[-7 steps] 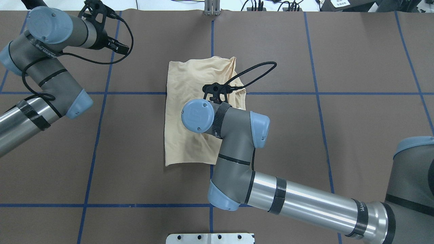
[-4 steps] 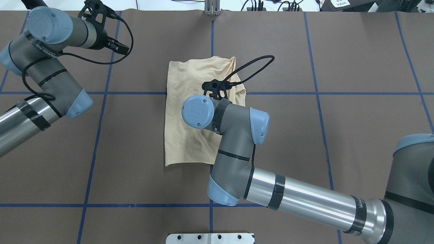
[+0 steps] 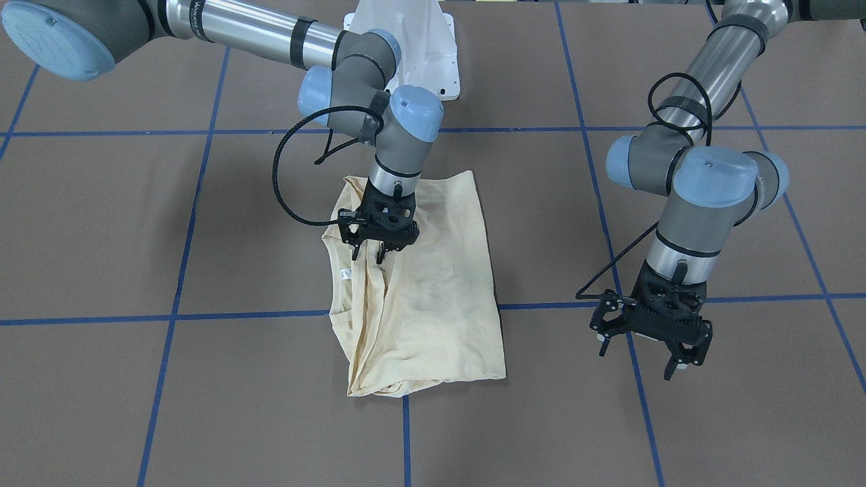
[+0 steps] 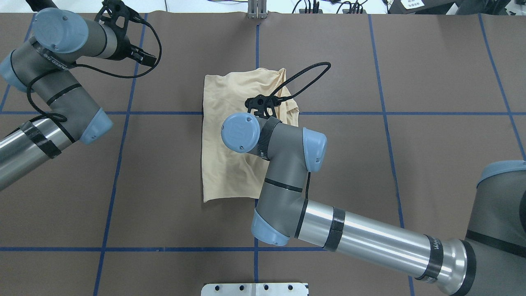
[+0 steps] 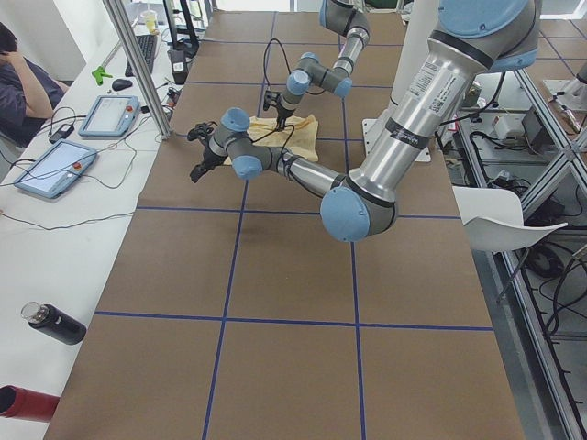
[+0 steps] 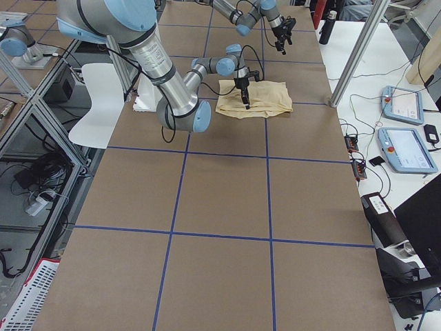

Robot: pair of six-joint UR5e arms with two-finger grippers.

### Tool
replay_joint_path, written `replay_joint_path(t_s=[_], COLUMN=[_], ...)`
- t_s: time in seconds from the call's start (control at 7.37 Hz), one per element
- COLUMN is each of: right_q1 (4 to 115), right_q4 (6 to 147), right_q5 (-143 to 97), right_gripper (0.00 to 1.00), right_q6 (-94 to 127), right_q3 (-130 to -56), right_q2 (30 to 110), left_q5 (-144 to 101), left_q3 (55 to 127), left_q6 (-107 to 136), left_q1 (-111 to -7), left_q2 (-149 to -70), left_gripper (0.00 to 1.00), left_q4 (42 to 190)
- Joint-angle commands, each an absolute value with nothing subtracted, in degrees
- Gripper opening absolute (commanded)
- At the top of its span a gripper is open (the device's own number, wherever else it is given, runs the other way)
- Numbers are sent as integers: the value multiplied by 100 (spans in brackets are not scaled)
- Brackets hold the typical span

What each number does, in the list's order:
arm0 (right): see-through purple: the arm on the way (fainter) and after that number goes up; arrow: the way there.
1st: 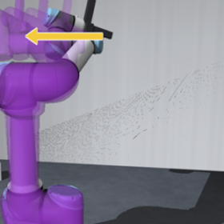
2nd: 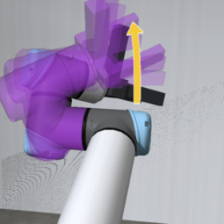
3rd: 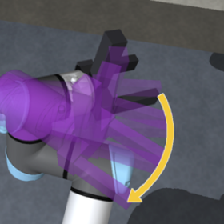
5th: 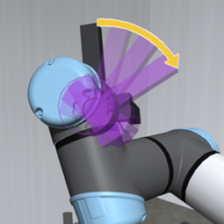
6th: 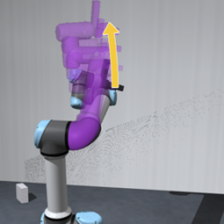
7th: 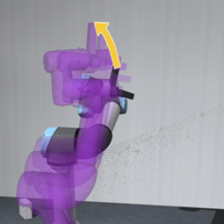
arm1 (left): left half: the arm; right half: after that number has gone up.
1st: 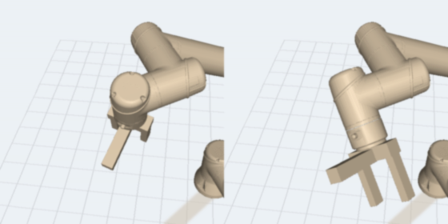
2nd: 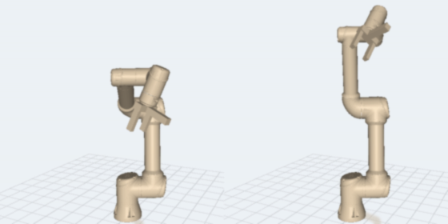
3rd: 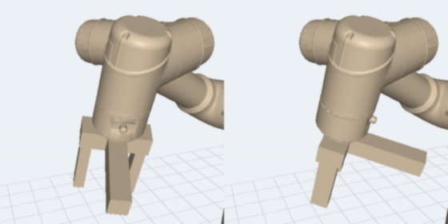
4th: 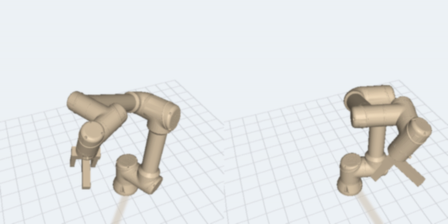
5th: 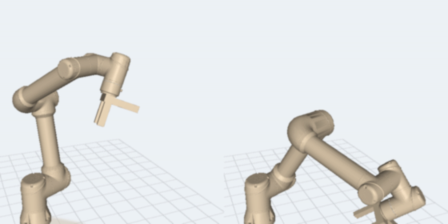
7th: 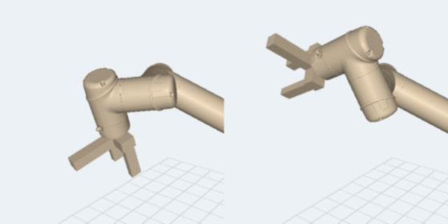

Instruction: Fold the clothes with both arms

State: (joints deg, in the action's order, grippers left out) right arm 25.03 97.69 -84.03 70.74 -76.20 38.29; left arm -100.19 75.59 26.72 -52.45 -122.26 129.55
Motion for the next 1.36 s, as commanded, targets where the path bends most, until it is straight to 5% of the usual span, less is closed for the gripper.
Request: replay_joint_path(t_s=[0.0,0.81,1.22], right_q1=[2610,2707,2707], right_q4=[10107,10020,9267], right_q5=[-8517,-8587,-8587], right_gripper=[29,38,32], right_q6=[6655,6520,7075], right_q3=[-7716,-8271,-8218], right_q2=[3735,4123,4200], left_q5=[-10020,-10028,-10020], left_q3=[7559,7559,7559], left_q6=[2672,2681,2672], left_q1=[-5238,-5221,-5221], left_q2=[-12226,-12199,-12191], left_gripper=[100,100,100], left_q4=[12955,12964,12964])
